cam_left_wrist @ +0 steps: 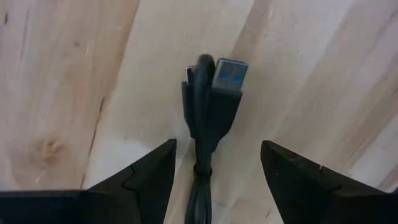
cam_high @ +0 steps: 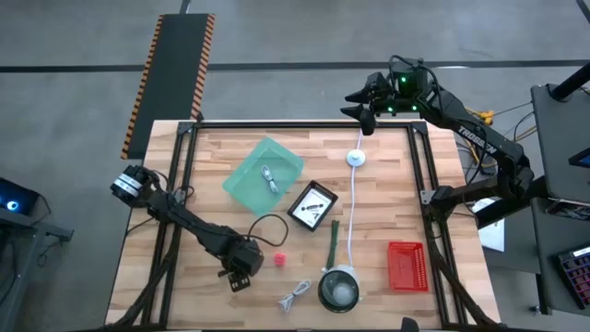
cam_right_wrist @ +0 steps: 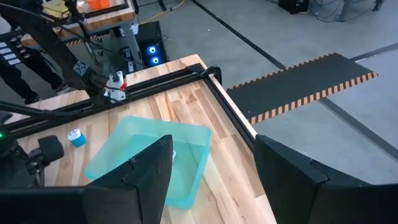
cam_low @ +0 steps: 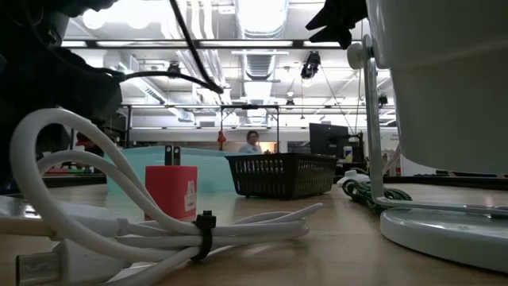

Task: Pick and place items into bin
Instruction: Put the black charger cable into the green bin

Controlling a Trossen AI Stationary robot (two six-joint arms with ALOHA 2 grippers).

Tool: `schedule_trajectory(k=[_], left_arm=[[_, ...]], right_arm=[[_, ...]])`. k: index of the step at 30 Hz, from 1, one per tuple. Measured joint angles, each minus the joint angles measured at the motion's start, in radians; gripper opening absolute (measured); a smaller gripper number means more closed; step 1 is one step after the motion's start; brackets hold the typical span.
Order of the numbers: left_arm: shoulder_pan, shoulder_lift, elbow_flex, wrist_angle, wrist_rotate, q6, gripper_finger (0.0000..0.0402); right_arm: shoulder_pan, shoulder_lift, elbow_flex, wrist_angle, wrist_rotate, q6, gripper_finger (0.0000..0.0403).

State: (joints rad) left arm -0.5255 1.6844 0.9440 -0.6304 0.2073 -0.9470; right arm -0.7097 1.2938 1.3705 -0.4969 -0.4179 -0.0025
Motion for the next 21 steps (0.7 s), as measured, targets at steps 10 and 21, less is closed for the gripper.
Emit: schedule_trajectory(k=[10, 21], left_arm=[[0.000, 0.000, -0.013, -0.007, -0.022, 0.033, 0.0126], [0.001, 0.002, -0.011, 0.001, -0.025, 0.042, 0.0010]], right_arm=[[0.000, 0.000, 0.000, 0.000, 0.000, 0.003, 0.0210], [0.000, 0.000, 0.000, 0.000, 0.000, 0.000, 0.0210]])
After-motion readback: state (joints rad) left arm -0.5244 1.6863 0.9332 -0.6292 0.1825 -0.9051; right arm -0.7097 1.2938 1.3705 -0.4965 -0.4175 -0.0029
